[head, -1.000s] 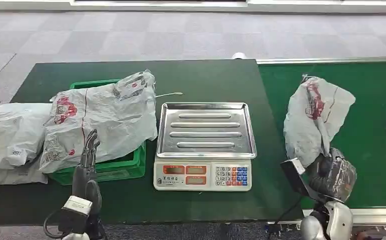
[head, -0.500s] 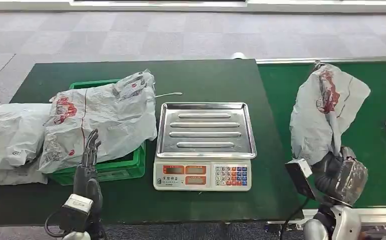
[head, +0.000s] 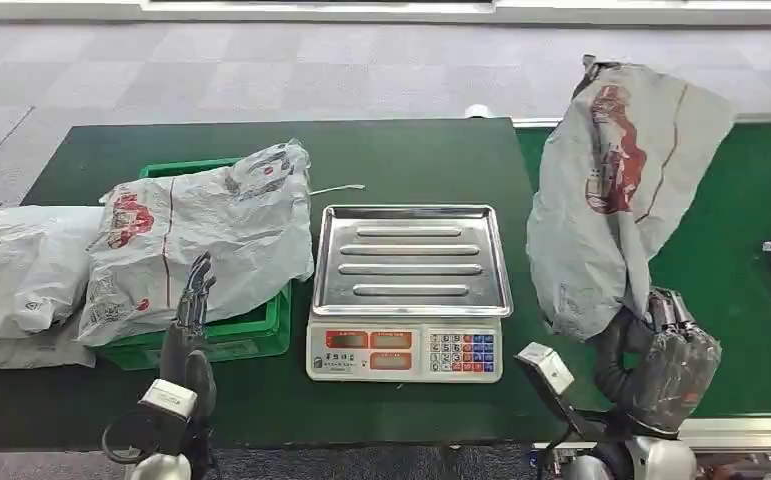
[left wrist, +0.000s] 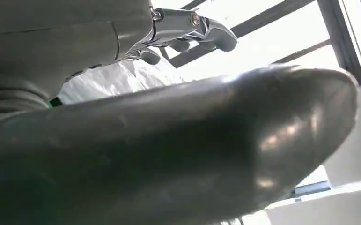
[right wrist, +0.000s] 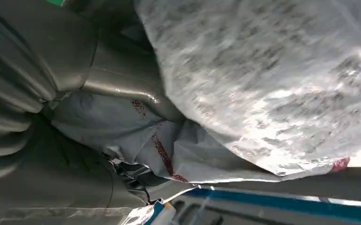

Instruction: Moved the parcel from conveyor to table for the left to box.

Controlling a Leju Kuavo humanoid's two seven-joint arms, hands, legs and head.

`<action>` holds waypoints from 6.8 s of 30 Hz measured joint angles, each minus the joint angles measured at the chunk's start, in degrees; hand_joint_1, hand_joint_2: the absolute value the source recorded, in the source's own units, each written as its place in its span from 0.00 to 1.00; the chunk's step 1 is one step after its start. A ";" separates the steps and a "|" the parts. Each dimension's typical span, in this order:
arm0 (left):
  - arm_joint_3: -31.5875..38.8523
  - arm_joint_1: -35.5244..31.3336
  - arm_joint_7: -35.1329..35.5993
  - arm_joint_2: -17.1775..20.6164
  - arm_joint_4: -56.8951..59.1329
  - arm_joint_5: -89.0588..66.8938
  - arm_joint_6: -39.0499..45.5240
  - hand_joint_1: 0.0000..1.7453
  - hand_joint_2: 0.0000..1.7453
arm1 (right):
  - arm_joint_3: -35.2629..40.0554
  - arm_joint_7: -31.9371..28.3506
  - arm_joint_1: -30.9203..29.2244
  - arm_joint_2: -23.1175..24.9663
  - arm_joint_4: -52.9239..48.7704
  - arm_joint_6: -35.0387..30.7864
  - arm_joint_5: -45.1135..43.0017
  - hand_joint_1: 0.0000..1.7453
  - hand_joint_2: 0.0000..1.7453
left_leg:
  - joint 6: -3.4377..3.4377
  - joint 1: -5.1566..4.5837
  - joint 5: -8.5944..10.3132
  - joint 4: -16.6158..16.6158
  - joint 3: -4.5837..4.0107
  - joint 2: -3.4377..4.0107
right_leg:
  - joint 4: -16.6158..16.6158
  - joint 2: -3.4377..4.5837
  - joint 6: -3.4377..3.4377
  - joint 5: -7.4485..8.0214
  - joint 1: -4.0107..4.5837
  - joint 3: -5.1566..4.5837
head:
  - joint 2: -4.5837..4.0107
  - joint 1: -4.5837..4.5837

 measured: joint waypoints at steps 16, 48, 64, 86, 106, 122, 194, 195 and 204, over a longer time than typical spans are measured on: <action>-5.33 -14.87 1.70 -2.86 13.99 1.25 -2.05 0.00 0.00 | 11.26 -7.70 -10.40 4.94 16.03 0.26 -12.81 1.00 1.00 | 0.00 -0.01 0.48 0.02 -0.15 0.04 | 0.04 0.14 0.10 0.50 -0.01 -0.11 | 0.00 0.02; -6.64 -17.73 2.73 -3.65 17.16 1.40 -2.38 0.00 0.00 | 20.08 -2.05 -11.95 -0.02 22.26 7.57 -24.84 1.00 1.00 | -0.04 -0.02 0.42 0.02 -0.31 0.11 | 0.04 0.28 0.07 0.47 -0.03 -0.34 | -0.02 0.02; -8.54 -21.09 4.98 -4.39 19.28 2.08 -4.13 0.00 0.00 | 6.36 10.59 -20.39 -1.47 41.42 17.29 -12.77 1.00 1.00 | 0.00 -0.05 0.49 0.03 -0.30 0.03 | 0.02 0.21 0.12 0.53 -0.05 -0.29 | 0.00 0.02; -9.46 -21.52 3.98 -4.44 20.91 2.56 -5.22 0.00 0.00 | 1.37 8.77 -18.50 -1.82 43.48 16.90 -11.81 1.00 1.00 | 0.03 -0.06 0.50 0.04 -0.30 0.00 | -0.01 0.21 0.16 0.55 -0.05 -0.26 | 0.00 0.02; -10.47 -20.22 4.76 -5.75 19.89 2.93 -3.69 0.00 0.00 | 17.11 0.81 -25.83 8.54 46.34 14.49 -13.27 1.00 1.00 | -0.24 0.01 0.63 0.01 -0.46 0.27 | 0.24 0.42 -0.08 0.64 0.01 -0.62 | -0.02 0.02; -10.47 -19.32 4.98 -5.73 18.38 1.97 -3.67 0.00 0.00 | 21.85 4.01 -27.45 8.68 48.77 13.79 -12.53 1.00 1.00 | -0.23 0.00 0.63 0.01 -0.51 0.15 | 0.22 0.31 -0.08 0.64 0.00 -0.63 | -0.02 0.02; -16.47 -31.98 18.90 -0.48 32.66 -43.23 15.44 0.00 1.00 | 23.86 -30.05 11.13 0.89 -9.27 -0.13 -40.58 0.00 1.00 | -0.24 -0.02 0.42 0.01 -0.48 0.10 | 0.19 0.18 -0.10 0.40 -0.02 -0.62 | 0.00 0.02; -17.17 -33.62 19.25 -0.11 35.09 -43.84 14.74 0.00 1.00 | 23.86 -30.15 11.75 0.92 -11.09 -0.13 -41.78 0.00 1.00 | -0.24 -0.02 0.42 0.01 -0.45 0.10 | 0.19 0.20 -0.10 0.40 -0.02 -0.61 | -0.02 0.02; -24.63 -43.64 18.67 2.36 55.24 -47.82 3.32 0.00 1.00 | 23.51 -30.20 9.76 -0.98 -12.93 -0.07 -54.52 0.00 1.00 | -0.26 -0.03 0.46 0.01 -0.37 0.22 | 0.21 0.35 -0.11 0.49 -0.03 -0.53 | -0.02 0.02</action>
